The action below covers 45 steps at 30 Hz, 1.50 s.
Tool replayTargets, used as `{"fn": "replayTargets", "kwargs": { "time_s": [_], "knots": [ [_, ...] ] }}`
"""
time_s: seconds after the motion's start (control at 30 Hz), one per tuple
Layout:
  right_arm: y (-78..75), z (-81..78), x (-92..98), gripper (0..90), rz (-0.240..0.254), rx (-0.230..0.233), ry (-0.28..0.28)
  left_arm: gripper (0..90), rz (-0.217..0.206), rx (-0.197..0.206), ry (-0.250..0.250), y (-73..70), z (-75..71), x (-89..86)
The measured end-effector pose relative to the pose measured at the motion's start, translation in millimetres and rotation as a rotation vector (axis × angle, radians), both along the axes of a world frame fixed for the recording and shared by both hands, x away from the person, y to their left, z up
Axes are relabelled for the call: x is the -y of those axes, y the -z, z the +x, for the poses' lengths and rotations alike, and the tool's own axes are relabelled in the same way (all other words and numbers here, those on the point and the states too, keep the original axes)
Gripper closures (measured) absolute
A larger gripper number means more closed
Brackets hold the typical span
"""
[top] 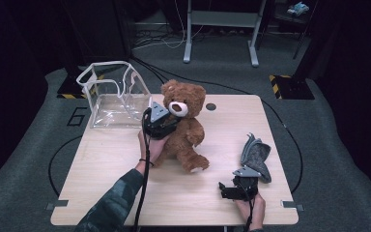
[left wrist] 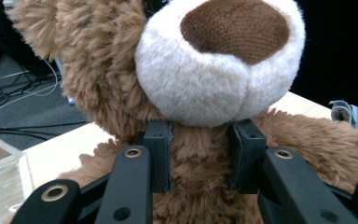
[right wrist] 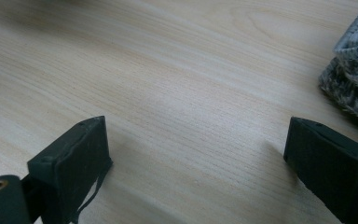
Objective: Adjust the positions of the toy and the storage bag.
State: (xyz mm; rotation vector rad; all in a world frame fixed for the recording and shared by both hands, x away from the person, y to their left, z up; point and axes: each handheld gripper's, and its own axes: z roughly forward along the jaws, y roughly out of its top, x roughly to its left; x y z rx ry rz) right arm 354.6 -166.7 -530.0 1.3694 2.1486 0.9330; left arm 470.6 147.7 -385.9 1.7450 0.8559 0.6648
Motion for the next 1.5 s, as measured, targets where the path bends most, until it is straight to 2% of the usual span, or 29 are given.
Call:
{"fn": "replayTargets", "kwargs": {
  "time_s": [0.37,0.53,0.9,1.3,1.5],
  "knots": [
    [0.0,0.0,0.0,5.8,0.000,-0.001,0.007,65.4,0.008,0.009,-0.010,-11.6,-10.3,-28.4],
    [-0.1,0.0,-0.1,5.8,0.001,-0.002,0.007,65.2,0.010,-0.007,-0.019,-14.3,-13.5,-41.7],
    [-0.1,-0.1,-0.1,5.8,0.001,-0.003,0.008,65.2,0.023,-0.005,-0.056,-16.8,-24.9,-75.7],
    [0.0,-0.2,0.0,5.8,-0.002,-0.001,0.005,65.2,0.020,-0.009,-0.105,-17.4,-43.1,-113.6],
    [0.0,-0.2,-0.1,5.8,-0.001,-0.001,0.006,65.2,0.019,-0.003,-0.138,-21.7,-58.8,-138.7]
  ]
}}
